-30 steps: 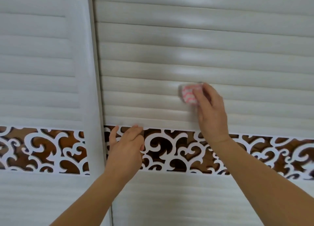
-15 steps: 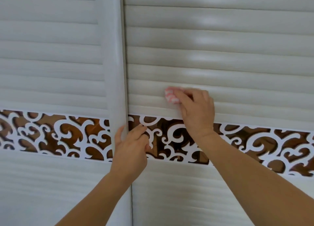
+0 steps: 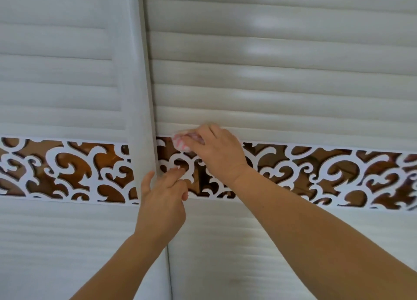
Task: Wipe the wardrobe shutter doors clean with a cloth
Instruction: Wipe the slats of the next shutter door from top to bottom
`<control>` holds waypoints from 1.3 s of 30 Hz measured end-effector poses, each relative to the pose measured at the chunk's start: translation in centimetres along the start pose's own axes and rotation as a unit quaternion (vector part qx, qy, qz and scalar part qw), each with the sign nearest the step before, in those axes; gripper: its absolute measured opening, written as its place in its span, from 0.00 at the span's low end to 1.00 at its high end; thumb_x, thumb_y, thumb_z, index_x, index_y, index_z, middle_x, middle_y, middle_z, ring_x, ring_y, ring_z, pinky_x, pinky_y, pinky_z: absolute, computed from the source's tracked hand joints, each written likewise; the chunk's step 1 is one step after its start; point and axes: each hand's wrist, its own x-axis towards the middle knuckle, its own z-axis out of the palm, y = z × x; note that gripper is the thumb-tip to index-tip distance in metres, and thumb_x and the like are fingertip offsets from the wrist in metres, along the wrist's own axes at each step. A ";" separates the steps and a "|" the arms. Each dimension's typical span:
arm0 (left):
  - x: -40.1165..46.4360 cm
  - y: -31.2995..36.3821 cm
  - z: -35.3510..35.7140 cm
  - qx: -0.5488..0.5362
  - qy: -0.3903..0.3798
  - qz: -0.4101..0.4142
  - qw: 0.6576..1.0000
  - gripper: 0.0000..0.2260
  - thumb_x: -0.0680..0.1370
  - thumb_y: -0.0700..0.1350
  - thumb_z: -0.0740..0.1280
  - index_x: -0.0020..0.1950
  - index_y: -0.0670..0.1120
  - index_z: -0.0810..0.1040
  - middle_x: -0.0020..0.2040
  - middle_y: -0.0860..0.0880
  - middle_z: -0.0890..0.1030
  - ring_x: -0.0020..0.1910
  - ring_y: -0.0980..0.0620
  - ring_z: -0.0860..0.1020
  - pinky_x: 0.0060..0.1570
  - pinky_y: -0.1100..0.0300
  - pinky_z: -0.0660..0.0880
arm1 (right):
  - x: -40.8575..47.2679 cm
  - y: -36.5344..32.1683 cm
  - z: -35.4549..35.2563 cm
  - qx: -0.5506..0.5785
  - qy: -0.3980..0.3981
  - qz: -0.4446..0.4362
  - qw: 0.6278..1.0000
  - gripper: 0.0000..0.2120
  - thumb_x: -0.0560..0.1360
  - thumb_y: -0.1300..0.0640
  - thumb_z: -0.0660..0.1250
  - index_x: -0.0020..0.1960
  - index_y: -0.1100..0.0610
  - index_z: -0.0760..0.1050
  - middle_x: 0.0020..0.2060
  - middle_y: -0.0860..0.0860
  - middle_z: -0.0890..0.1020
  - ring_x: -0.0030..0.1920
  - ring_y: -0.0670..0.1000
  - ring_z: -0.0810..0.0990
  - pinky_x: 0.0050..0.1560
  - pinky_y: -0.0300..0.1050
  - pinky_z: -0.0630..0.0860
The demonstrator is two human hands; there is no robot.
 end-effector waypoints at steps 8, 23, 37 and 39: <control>1.1 3.4 1.8 -0.034 -0.015 0.023 0.999 0.18 0.57 0.27 0.72 0.32 0.50 0.72 0.54 0.48 0.81 0.57 0.51 0.77 0.63 0.40 0.62 | -5.9 5.8 -3.6 -0.027 -0.019 0.104 0.994 0.23 0.63 0.64 0.76 0.56 0.51 0.80 0.43 0.55 0.79 0.42 0.56 0.77 0.38 0.47 0.75; 5.6 15.6 3.9 -0.094 -0.039 0.061 0.993 0.16 0.61 0.27 0.71 0.32 0.47 0.74 0.57 0.44 0.80 0.60 0.47 0.77 0.64 0.37 0.60 | -17.8 19.7 -10.6 0.016 0.024 0.453 0.891 0.19 0.71 0.35 0.62 0.42 0.50 0.77 0.38 0.50 0.78 0.39 0.51 0.77 0.36 0.47 0.69; 10.6 27.3 4.6 -0.083 -0.087 0.093 0.988 0.12 0.70 0.32 0.63 0.41 0.50 0.68 0.74 0.50 0.62 0.74 0.54 0.56 0.71 0.45 0.40 | -20.3 22.8 -12.4 -0.125 -0.049 0.260 0.956 0.30 0.52 0.71 0.77 0.52 0.55 0.82 0.41 0.59 0.79 0.37 0.61 0.78 0.31 0.48 0.74; 11.0 29.1 4.9 -0.075 -0.103 0.081 0.988 0.10 0.74 0.34 0.59 0.45 0.50 0.68 0.76 0.53 0.53 0.75 0.57 0.46 0.71 0.47 0.36 | -21.7 24.3 -13.3 -0.131 -0.051 0.277 0.951 0.32 0.49 0.72 0.77 0.51 0.55 0.83 0.41 0.59 0.80 0.37 0.61 0.78 0.30 0.47 0.73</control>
